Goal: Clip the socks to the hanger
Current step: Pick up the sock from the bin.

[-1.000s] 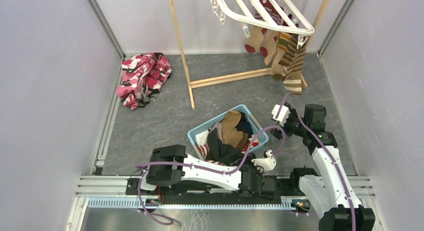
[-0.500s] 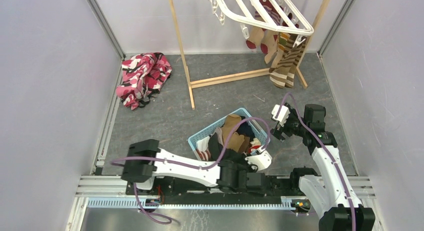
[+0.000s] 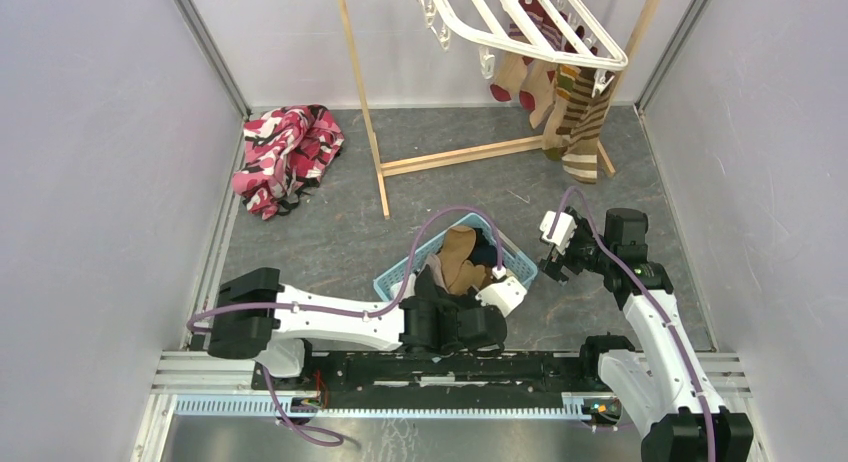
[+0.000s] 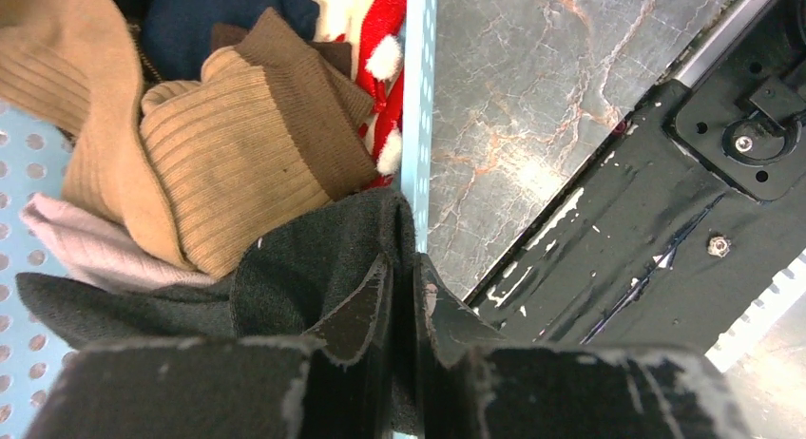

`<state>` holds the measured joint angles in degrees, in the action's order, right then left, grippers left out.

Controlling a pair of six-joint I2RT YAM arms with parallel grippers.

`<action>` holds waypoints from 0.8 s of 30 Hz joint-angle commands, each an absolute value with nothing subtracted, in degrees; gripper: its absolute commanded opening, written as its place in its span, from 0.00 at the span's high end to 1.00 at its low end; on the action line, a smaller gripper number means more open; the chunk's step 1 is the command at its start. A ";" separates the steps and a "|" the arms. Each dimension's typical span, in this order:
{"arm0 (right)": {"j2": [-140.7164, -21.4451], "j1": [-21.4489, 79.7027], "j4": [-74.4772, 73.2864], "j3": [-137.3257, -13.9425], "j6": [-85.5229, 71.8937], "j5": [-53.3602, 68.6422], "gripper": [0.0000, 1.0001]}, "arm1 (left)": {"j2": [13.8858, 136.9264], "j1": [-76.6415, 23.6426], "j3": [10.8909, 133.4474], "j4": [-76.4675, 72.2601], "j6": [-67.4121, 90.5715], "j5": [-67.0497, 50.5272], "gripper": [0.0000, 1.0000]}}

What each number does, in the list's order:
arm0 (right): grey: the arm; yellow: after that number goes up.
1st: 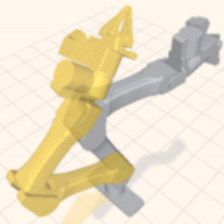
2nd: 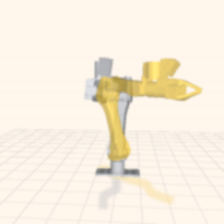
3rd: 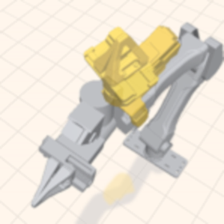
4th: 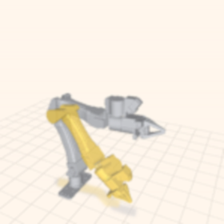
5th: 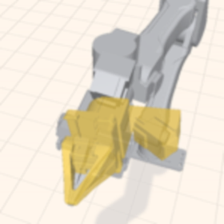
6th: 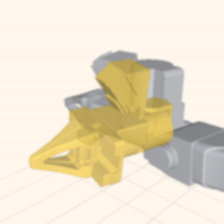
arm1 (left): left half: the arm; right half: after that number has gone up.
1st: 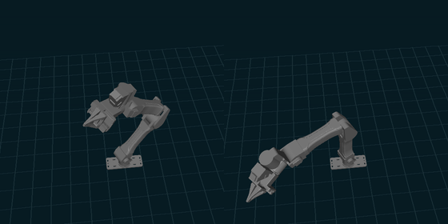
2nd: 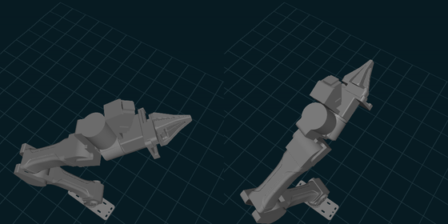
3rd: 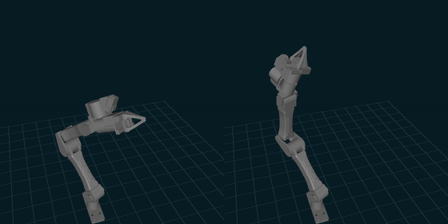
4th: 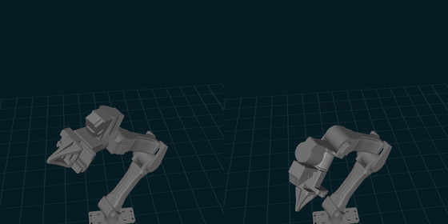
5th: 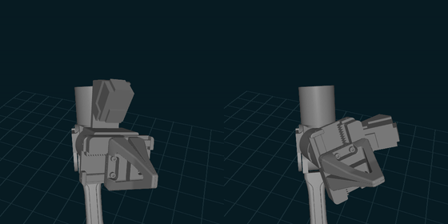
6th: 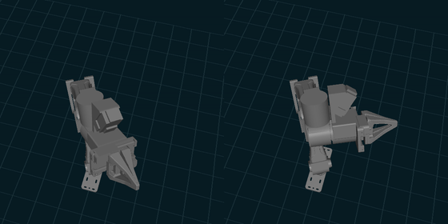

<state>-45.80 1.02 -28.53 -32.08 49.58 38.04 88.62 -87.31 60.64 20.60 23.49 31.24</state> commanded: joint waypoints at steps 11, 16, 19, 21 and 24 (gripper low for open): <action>-45.95 1.25 -29.20 -32.78 50.16 37.95 0.08 | 96.39 -87.25 62.19 11.63 22.93 34.81 0.78; -45.89 1.49 -29.55 -32.87 50.36 38.32 0.08 | 92.81 -87.16 60.48 10.92 23.32 33.51 0.69; -45.99 1.66 -29.61 -32.89 50.36 38.32 0.08 | 90.48 -86.84 58.97 9.28 23.44 31.01 0.63; -46.09 1.77 -29.62 -32.96 50.45 38.33 0.08 | 89.48 -86.39 58.12 8.38 23.70 30.04 0.64; -46.06 1.74 -29.72 -32.96 50.44 38.32 0.08 | 88.89 -85.89 57.37 8.11 24.15 29.88 0.70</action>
